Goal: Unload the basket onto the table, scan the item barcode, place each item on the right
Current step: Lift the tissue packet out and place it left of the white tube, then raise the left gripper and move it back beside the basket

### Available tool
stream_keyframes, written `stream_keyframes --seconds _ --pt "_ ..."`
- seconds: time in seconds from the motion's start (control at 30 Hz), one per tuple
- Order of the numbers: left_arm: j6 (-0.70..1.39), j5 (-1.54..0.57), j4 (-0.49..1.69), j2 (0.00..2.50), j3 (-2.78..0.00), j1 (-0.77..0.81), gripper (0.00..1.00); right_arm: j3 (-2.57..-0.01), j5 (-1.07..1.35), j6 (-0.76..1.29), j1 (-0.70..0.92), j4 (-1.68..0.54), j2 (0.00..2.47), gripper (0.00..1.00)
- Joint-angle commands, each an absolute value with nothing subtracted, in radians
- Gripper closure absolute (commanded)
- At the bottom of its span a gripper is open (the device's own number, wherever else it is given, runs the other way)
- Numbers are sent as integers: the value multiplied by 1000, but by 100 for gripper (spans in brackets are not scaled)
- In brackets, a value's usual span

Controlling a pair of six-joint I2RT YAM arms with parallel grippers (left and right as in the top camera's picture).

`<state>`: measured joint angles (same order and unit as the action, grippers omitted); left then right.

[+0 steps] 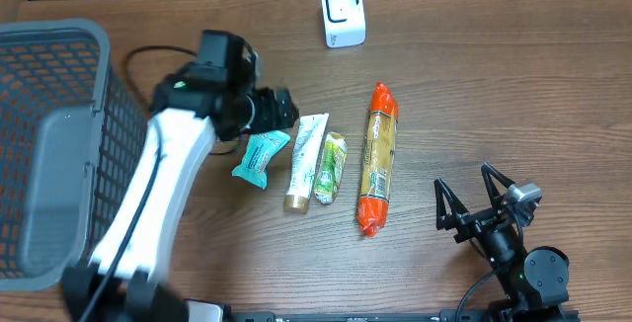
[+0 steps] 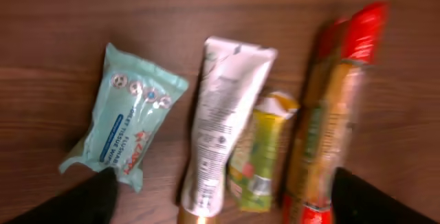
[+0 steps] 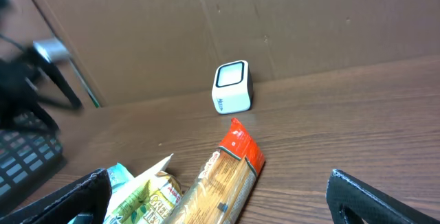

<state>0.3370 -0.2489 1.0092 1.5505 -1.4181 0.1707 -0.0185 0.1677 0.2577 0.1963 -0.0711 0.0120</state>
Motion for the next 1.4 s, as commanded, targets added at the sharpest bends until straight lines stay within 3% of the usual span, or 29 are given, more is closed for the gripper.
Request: stream_keyframes --seconds 0.0,0.2,0.57,0.7,1.37 --pt "302 -244 1038 1417 -1488 174 0 -8 158 254 195 -66 3 0" --pt "172 -204 1112 1261 -1584 115 0 -8 158 254 195 -66 3 0" --pt "160 -103 1223 1054 -1602 -88 0 -8 158 254 195 -66 3 0" --pt "160 15 1289 1019 -1602 -92 0 -8 158 254 195 -66 3 0" --pt "160 7 1343 1051 -1599 -92 1 -8 158 254 195 -66 3 0"
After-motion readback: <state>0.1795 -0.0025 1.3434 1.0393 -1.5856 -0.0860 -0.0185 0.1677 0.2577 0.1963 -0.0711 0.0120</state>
